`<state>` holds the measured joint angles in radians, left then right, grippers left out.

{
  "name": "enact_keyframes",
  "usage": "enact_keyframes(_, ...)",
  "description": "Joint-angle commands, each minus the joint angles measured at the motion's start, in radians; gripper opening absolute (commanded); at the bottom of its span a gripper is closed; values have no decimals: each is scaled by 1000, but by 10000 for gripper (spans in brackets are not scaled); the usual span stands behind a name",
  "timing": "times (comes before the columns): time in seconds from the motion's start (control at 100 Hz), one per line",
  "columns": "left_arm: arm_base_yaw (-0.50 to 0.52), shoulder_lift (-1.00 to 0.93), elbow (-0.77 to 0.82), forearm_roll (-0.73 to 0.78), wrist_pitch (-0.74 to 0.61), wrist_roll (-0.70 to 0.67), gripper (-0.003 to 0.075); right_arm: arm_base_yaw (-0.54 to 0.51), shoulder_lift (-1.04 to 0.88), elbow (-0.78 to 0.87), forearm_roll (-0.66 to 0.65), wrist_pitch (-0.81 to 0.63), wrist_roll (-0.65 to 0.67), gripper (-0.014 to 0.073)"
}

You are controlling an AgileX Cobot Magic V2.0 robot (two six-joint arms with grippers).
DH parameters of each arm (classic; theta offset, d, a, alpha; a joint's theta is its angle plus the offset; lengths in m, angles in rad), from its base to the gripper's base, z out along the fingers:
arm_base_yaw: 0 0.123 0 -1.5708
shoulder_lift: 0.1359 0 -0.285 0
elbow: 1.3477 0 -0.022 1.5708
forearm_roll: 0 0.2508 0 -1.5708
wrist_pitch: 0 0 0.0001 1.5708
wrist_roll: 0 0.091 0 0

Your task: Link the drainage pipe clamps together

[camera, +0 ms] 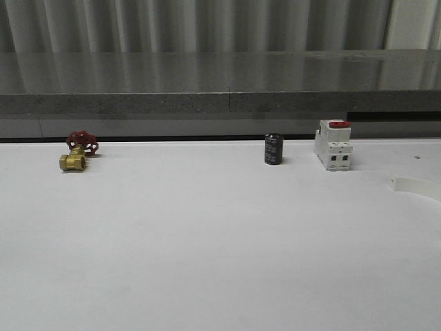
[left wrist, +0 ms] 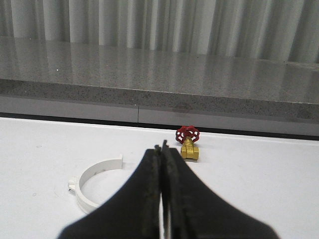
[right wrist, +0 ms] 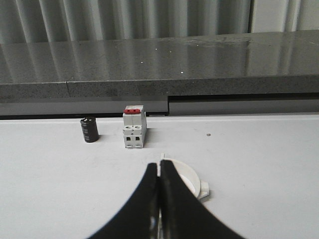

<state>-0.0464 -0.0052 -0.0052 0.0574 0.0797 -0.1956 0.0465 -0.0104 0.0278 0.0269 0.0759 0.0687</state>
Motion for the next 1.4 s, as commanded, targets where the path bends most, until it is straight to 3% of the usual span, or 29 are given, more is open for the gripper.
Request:
enact_keyframes(0.0,2,-32,36,0,-80,-2,-20,-6,-20,-16,0,-87,-9,-69)
enact_keyframes(0.45,2,-26,-3,8,-55,-2,-20,-6,-20,-16,0,-87,-9,-69)
enact_keyframes(0.66,2,90,-192,3,71,-2,-20,-6,-20,-16,0,-87,-9,-69)
enact_keyframes(1.0,2,468,-590,1,519,-2,-20,-6,-20,-16,0,-87,-9,-69)
enact_keyframes(1.39,2,644,-626,-8,557,-2,-8,-6,-20,-16,0,-87,-9,-69)
